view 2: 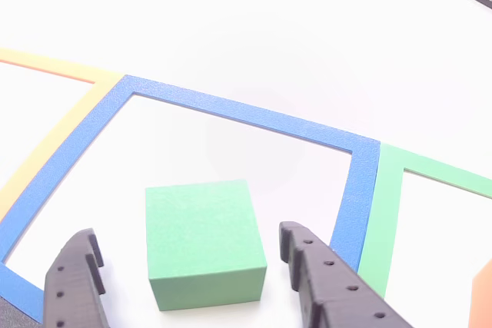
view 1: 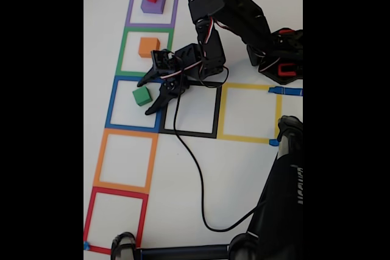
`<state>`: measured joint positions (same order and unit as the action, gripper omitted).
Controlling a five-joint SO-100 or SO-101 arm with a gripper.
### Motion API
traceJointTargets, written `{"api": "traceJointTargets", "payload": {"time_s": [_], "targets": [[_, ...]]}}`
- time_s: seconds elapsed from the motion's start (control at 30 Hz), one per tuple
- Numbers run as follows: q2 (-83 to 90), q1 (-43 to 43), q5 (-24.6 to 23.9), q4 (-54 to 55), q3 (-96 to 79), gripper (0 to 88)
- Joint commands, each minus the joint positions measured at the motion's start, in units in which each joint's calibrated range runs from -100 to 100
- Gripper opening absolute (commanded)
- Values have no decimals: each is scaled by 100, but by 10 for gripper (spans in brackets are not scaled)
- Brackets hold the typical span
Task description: Tower of hanoi
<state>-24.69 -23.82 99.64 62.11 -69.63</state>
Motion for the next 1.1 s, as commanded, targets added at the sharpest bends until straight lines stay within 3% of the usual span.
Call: {"api": "traceJointTargets", "payload": {"time_s": [0.0,0.4,0.73,0.87,1.07], "targets": [[43,-102,36,48,127,209],[43,-130,36,-33,163,87],[414,-198,36,-211,91,64],[1214,-217,36,-883,9,63],[3216,-121,36,-3045,-9,60]]}}
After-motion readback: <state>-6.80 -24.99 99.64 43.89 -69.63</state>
